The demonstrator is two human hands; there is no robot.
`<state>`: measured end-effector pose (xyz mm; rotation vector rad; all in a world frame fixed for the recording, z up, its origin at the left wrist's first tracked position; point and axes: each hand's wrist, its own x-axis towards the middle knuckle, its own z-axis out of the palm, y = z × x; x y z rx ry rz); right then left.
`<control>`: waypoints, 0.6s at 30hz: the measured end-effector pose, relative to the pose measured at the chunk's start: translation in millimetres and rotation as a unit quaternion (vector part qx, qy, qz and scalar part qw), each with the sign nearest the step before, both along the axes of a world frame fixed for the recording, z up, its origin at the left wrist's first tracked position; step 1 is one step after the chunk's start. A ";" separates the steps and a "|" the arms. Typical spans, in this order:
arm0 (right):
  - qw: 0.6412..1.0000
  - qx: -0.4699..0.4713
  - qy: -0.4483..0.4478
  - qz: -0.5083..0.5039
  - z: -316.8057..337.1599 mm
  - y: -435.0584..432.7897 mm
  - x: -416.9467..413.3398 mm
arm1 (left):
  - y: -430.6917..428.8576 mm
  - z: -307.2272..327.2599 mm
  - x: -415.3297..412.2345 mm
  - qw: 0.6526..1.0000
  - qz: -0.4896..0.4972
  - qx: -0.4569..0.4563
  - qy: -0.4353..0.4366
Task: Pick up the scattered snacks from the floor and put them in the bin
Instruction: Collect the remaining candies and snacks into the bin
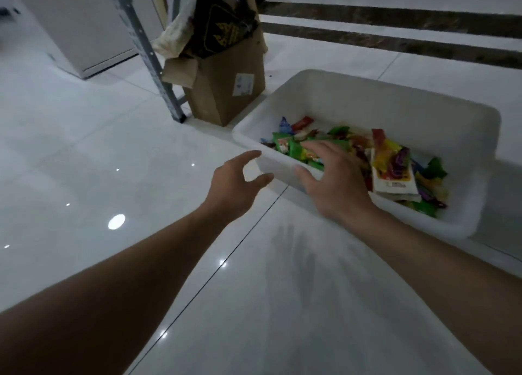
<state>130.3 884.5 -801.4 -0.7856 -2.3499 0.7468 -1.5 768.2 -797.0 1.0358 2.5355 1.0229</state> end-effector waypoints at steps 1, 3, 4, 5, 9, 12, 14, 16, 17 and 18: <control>1.000 -0.009 0.001 0.010 -1.5 -10.7 -4.8 | -14.5 -0.5 -1.5 1.000 0.011 -0.005 -0.007; 0.999 -0.030 0.002 0.021 -6.3 -30.6 -8.7 | -40.3 -3.1 -2.4 0.999 0.031 -0.007 -0.023; 0.999 -0.044 0.001 0.020 -9.4 -41.3 -9.9 | -52.9 -5.5 -4.7 0.999 0.042 -0.003 -0.030; 0.998 -0.062 -0.002 0.017 -14.5 -53.4 -11.8 | -65.8 -8.4 -7.1 0.998 0.053 0.001 -0.038; 0.992 -0.118 -0.033 0.028 -42.2 -98.6 -15.2 | -113.9 -27.9 -13.6 0.995 0.067 0.006 -0.073; 0.987 -0.129 -0.079 0.056 -55.4 -127.5 -5.8 | -149.6 -41.7 -15.1 0.992 0.074 0.008 -0.097; 0.983 -0.126 -0.114 0.075 -61.5 -144.1 4.7 | -169.9 -50.3 -17.1 0.992 0.071 0.007 -0.106; 0.978 -0.123 -0.142 0.088 -69.8 -158.0 16.8 | -185.1 -59.9 -17.2 0.991 0.066 0.002 -0.118; 0.976 -0.122 -0.156 0.093 -74.6 -165.2 23.2 | -192.0 -65.6 -15.9 0.990 0.065 -0.003 -0.125; 0.973 -0.122 -0.171 0.097 -79.4 -172.2 29.9 | -198.1 -71.1 -13.4 0.989 0.064 -0.008 -0.131</control>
